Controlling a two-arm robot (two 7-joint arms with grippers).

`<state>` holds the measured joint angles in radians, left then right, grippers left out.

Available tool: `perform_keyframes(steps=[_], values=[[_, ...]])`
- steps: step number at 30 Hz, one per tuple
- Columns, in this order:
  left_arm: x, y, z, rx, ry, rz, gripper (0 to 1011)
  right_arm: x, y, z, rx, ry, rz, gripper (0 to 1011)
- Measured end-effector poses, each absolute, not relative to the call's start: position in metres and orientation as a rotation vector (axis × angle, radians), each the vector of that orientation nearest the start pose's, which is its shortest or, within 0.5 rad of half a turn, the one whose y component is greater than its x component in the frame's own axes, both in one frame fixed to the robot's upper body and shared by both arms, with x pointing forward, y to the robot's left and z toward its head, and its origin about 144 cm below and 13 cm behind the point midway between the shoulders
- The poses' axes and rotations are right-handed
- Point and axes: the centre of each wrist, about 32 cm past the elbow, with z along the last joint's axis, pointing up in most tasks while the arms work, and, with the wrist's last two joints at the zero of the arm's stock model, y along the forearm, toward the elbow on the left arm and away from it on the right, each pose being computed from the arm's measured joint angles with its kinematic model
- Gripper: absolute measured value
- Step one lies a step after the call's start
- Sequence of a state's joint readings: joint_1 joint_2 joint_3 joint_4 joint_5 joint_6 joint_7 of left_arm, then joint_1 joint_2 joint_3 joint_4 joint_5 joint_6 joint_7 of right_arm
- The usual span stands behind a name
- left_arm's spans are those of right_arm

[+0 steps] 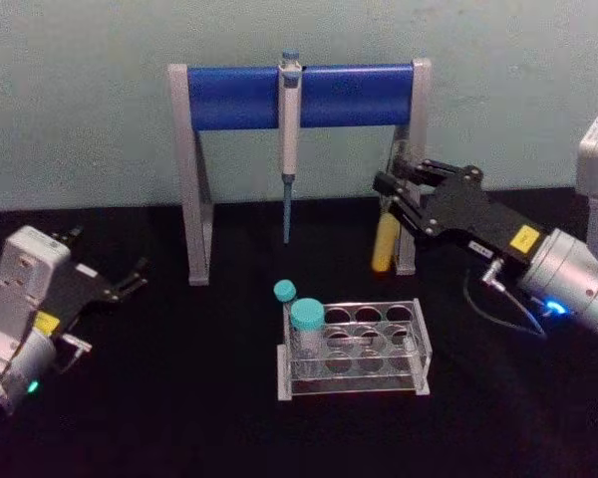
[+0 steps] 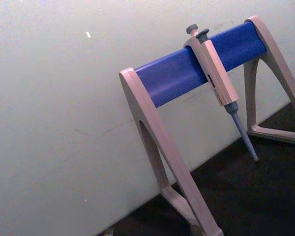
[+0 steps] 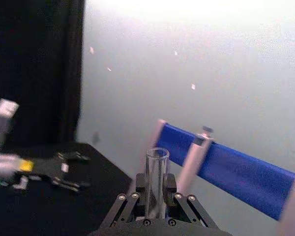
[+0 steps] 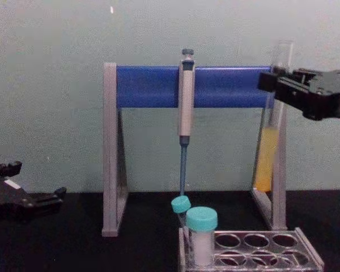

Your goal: Pick up the test tube from the test tube rack, shake it, then place it back into the test tube rack.

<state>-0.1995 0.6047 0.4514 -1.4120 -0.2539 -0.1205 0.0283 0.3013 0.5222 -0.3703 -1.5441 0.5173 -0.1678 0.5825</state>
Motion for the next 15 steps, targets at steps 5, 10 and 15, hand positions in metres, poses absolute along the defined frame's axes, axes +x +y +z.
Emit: perform_keyframes(steps=[5,10,15], values=[[0.489,0.310,1.140,0.304,-0.285,1.248,1001,0.524,-0.277,1.222,0.134,-0.152,-0.585,240],[0.489,0.310,1.140,0.304,-0.285,1.248,1001,0.524,-0.286,1.225,0.152,-0.072,-0.503,240],[0.489,0.310,1.140,0.304,-0.285,1.248,1001,0.519,-0.296,1.230,0.136,-0.040,-0.445,240]])
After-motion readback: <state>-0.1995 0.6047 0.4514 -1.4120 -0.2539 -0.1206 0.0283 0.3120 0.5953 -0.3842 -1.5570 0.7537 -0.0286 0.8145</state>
